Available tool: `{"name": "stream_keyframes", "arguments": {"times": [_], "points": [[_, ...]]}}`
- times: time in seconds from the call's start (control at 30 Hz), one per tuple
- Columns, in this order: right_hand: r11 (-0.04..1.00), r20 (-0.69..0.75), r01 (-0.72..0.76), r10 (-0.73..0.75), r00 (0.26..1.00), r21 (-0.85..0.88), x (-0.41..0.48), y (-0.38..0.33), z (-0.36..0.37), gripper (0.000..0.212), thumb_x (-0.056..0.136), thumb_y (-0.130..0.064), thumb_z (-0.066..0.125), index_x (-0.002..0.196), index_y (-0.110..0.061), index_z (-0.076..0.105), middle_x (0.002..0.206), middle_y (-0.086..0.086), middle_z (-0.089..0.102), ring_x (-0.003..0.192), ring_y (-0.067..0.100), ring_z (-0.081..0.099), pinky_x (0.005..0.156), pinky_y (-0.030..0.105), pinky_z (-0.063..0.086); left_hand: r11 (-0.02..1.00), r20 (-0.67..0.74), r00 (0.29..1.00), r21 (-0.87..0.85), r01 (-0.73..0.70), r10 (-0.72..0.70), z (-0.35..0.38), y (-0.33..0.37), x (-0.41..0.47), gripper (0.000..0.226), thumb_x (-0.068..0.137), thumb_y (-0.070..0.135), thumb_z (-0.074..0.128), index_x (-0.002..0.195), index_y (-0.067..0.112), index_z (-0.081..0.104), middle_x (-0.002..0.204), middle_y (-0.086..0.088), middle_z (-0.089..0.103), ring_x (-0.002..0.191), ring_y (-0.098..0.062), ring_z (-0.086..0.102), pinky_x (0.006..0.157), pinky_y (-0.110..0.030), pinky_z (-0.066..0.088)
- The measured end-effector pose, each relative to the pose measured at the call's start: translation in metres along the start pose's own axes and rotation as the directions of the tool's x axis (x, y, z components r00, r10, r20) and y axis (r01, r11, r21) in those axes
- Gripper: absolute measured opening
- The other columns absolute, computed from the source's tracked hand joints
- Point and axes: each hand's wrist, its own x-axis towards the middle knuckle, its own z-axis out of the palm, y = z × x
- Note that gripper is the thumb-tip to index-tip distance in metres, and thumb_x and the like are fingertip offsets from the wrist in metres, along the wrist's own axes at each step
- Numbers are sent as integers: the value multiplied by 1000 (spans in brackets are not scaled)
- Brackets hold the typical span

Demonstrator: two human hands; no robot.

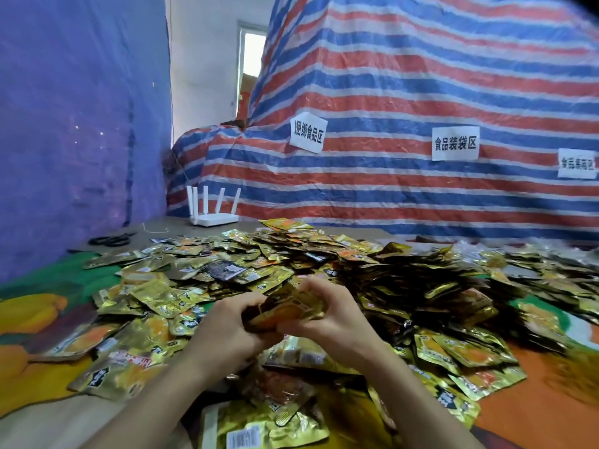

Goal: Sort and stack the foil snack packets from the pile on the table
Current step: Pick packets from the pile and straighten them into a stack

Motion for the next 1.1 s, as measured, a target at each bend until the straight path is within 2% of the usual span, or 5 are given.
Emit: {"name": "stream_keyframes", "arguments": {"times": [0.2,0.43,0.6,0.9,1.1], "points": [[1000,-105,21,-19,994,21,10,-2,-28,44,81,-12,82,120,-21,62,103,-4,73,97,17,72,82,43,62,990,-253,967,121,72,-39,12,10,0,63,78,49,75,133,31,49,125,14,56,114,-6,56,91,-29,45],[809,-264,-97,-74,962,-580,53,3,-90,48,86,-13,63,127,-38,54,115,-6,67,103,21,63,82,42,55,931,-150,984,363,-37,97,31,46,27,51,96,41,58,143,28,43,147,12,45,123,2,35,116,-42,29],[707,-293,-233,39,955,-667,89,11,-118,48,87,-10,51,130,-32,51,118,2,57,104,29,57,87,47,52,922,-99,992,385,-28,72,27,38,25,33,97,43,55,129,35,49,131,25,43,113,6,37,112,-34,30],[906,-562,-193,-58,825,-377,121,6,-139,28,72,-16,61,98,-27,65,86,-2,71,82,24,67,70,48,59,908,-186,982,405,106,-31,-16,-2,3,15,90,36,66,97,44,55,105,31,54,91,0,57,87,-38,49],[568,-355,-321,54,933,-757,115,36,-131,40,82,-12,60,119,-28,57,112,4,63,96,30,60,78,38,46,934,-225,966,300,193,-127,-25,-15,6,17,92,27,67,91,40,56,99,23,59,89,4,56,78,-32,48]]}}
